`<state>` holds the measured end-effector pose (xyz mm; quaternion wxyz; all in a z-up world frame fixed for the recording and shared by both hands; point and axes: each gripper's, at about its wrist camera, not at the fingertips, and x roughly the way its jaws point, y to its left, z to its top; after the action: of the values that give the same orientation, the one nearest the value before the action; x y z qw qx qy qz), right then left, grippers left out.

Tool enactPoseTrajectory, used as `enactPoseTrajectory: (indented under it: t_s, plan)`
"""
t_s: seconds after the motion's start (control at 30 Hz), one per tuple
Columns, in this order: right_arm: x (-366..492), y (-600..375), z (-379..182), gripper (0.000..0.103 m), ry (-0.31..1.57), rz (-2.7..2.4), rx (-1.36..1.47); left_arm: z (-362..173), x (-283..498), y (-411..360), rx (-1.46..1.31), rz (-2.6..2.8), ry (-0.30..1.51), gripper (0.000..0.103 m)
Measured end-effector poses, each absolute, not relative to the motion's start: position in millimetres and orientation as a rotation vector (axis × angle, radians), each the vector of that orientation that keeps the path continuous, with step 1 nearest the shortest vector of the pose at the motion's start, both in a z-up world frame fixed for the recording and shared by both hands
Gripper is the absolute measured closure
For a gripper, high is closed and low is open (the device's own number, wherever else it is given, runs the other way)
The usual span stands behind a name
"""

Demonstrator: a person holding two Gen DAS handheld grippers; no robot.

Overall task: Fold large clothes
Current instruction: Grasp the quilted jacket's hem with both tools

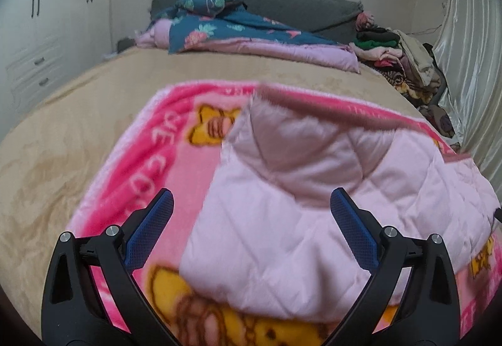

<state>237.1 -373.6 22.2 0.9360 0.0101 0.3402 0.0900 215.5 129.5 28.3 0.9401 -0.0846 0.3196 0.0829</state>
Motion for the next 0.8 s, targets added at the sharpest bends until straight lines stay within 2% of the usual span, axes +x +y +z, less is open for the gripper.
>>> enactPoseTrajectory:
  t_s: [0.33, 0.4, 0.43, 0.47, 0.53, 0.57, 0.67, 0.8]
  plan:
    - [253.8, -378.1, -0.8, 0.004, 0.744, 0.209, 0.056, -23.5, 214.4, 142.9, -0.358, 0.073, 0.773, 0.01]
    - [255.6, -377.7, -4.7, 0.007, 0.736, 0.226, 0.068, -27.8, 217.1, 136.3, -0.343, 0.071, 0.775, 0.01]
    - [256.0, -376.7, -5.2, 0.013, 0.733, 0.237, 0.072, -27.9, 218.5, 133.6, -0.331, 0.077, 0.772, 0.014]
    - [256.7, -373.0, -6.3, 0.033, 0.732, 0.266, 0.076, -27.3, 219.3, 130.3, -0.315, 0.082, 0.77, 0.034]
    - [255.3, -363.2, -5.5, 0.051, 0.707, 0.249, 0.028, -22.0, 218.8, 126.0, -0.266, 0.128, 0.744, 0.068]
    - [255.0, -356.7, -2.1, 0.062, 0.684, 0.247, 0.005, -18.0, 219.3, 125.5, -0.268, 0.118, 0.727, 0.076]
    - [258.9, -349.1, 11.8, 0.07, 0.612, 0.218, -0.005, 0.7, 219.4, 126.3, -0.265, 0.112, 0.658, 0.08]
    - [280.3, -343.8, 31.0, 0.074, 0.547, 0.175, 0.011, 29.4, 232.9, 121.2, -0.219, 0.125, 0.569, 0.081]
